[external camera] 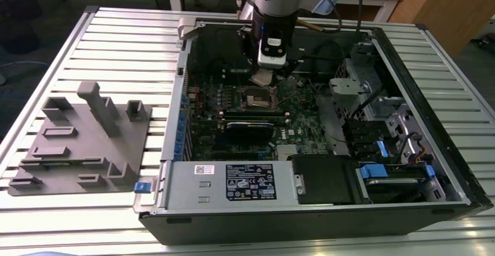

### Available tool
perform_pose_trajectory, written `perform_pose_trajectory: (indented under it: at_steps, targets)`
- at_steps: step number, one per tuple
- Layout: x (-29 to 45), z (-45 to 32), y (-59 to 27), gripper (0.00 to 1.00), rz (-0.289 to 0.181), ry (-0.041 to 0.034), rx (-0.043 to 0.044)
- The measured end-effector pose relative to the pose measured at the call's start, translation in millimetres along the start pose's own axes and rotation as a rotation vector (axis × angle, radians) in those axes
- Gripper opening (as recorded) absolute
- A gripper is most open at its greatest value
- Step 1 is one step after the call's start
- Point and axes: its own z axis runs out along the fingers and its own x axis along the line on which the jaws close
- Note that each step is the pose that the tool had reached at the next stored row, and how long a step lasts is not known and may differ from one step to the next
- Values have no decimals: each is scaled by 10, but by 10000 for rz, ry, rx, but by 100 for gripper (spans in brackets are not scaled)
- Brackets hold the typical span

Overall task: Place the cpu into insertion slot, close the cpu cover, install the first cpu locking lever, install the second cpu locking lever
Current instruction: 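Place the cpu into insertion slot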

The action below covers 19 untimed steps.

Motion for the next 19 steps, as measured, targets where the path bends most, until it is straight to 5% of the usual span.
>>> perform_pose_trajectory:
  at_steps: [11, 19]
  targets:
    - [-1, 26, -2, 54, 25, -5, 4]
    - [-1, 67, -6, 54, 1591, -154, -30]
